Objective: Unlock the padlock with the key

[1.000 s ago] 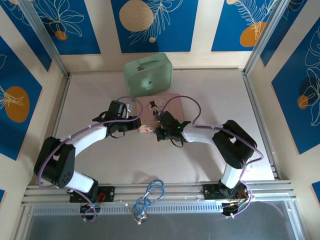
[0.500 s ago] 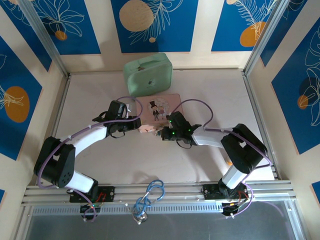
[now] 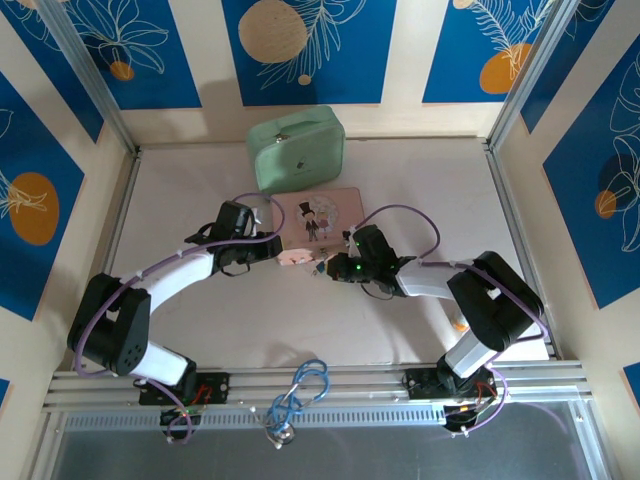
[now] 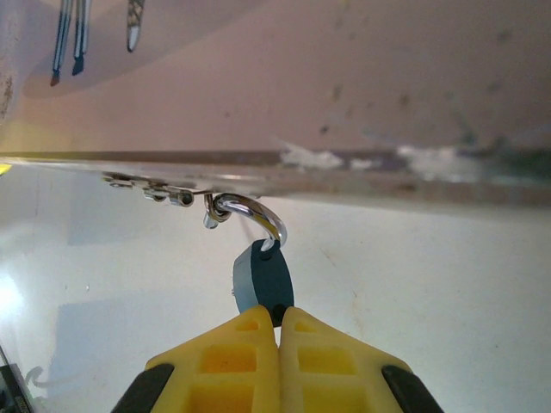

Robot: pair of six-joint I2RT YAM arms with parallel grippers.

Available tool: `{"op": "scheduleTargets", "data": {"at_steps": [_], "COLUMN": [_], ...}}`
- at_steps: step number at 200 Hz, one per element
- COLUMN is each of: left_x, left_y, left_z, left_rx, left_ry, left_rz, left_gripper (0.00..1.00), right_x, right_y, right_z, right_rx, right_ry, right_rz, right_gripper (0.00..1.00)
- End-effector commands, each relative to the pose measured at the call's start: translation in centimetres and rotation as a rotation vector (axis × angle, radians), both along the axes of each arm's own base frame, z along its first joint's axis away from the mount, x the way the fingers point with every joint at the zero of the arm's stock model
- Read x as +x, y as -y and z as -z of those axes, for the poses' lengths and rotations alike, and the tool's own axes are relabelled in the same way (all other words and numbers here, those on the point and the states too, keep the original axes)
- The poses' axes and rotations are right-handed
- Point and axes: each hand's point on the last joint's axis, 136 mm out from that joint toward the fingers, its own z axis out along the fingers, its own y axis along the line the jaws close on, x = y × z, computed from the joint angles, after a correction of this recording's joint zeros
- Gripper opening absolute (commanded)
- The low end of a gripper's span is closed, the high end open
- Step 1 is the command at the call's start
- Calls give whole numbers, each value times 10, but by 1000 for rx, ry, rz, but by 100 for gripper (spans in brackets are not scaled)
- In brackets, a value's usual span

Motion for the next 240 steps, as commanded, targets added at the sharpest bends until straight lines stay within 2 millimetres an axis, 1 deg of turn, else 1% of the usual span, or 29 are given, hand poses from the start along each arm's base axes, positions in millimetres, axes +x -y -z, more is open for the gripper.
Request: {"op": "scheduleTargets", "data": {"at_steps": [1, 18, 51, 70, 90, 106, 133, 152, 177, 190, 210, 240], "left_x": [-12, -11, -10, -10, -10, -10, -10, -10, -9, -10, -10, -9], "left_y": [-15, -15, -14, -15, -16, -16, -15, -15, -15, -14, -14, -14], "left_z": [19, 20, 21, 19, 18, 18, 19, 19, 19, 19, 19, 19], "left_rx": [58, 56, 58, 66, 73, 74, 69, 68, 67, 65, 66, 66], "left_ry": [-58, -58, -60, -54, -52, -50, -53, -53, -52, -53, -55, -55], "left_rz": [-25, -26, -24, -20, -16, -13, -14, -12, -13, -12, -10, -10], "left_gripper": [44, 44, 44, 44, 44, 44, 44, 44, 44, 44, 44, 44], "right_x": [-3, -2, 5, 8, 8, 8, 7, 8, 9, 10, 12, 14], "right_y": [4, 8, 10, 9, 8, 10, 13, 14, 17, 14, 8, 3], "right_z": [1, 10, 20, 24, 23, 19, 16, 14, 15, 14, 13, 19], "right_rx": [11, -30, -92, -98, -94, -86, -81, -79, -87, -85, -74, -85], "right_ry": [-27, -54, -66, -76, -72, -55, -37, -29, -21, -6, 16, 18], "right_rz": [13, 34, 37, 30, 28, 33, 44, 50, 57, 42, 11, -25], "right_gripper": [0, 0, 0, 0, 0, 7, 27, 34, 41, 43, 45, 45]}}
